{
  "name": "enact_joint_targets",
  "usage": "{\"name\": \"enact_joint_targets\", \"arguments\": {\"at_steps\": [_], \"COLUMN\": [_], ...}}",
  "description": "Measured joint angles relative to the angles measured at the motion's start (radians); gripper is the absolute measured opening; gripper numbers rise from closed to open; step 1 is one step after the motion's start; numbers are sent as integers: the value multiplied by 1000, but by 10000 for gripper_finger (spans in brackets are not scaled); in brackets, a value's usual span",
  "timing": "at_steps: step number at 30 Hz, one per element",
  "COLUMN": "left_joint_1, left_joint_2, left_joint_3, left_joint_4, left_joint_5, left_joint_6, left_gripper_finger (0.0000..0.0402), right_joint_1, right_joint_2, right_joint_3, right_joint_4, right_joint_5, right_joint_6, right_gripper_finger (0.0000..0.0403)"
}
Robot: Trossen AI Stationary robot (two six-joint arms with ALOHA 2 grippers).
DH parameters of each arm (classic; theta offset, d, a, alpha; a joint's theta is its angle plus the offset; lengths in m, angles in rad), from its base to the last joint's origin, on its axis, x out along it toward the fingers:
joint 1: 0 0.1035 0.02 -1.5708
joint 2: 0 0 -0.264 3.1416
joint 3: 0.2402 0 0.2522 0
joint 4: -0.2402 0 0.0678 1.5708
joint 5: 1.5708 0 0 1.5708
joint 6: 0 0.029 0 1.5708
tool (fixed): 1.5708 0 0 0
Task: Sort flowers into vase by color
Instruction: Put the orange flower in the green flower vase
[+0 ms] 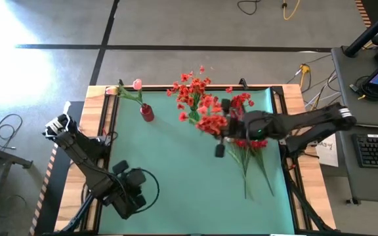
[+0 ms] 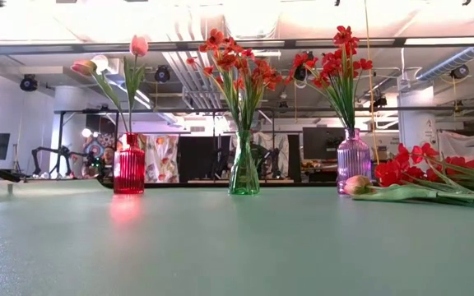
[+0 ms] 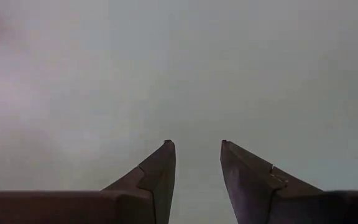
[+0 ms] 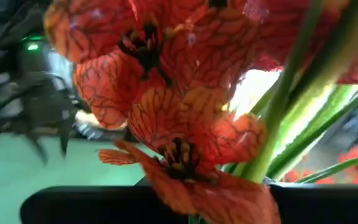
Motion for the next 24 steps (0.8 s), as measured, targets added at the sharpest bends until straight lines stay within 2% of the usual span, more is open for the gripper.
{"name": "enact_joint_targets", "arguments": {"at_steps": [2, 4, 12, 13, 15, 20, 24], "left_joint_1": [-1, -6, -15, -15, -11, 35, 116], "left_joint_2": [2, 1, -1, -1, -1, -1, 11], "left_joint_3": [0, 0, 6, 6, 6, 6, 6], "left_joint_4": [0, -3, -5, -1, 35, 285, 456], "left_joint_5": [226, 329, 329, 309, 202, -223, -346], "left_joint_6": [-75, -143, -152, -142, -98, 230, 517], "left_gripper_finger": [116, 116, 116, 116, 116, 115, 114], "right_joint_1": [-5, -5, -4, -4, -4, -4, -4], "right_joint_2": [-49, -87, -133, -131, -123, -124, -150], "right_joint_3": [0, -1, -1, -2, -10, -112, -242], "right_joint_4": [-112, -197, -351, -351, -325, -92, 159], "right_joint_5": [-36, -54, -59, -59, -59, -72, -67], "right_joint_6": [76, 135, 187, 187, 168, 74, -29], "right_gripper_finger": [13, 13, 13, 13, 13, 13, 13]}}
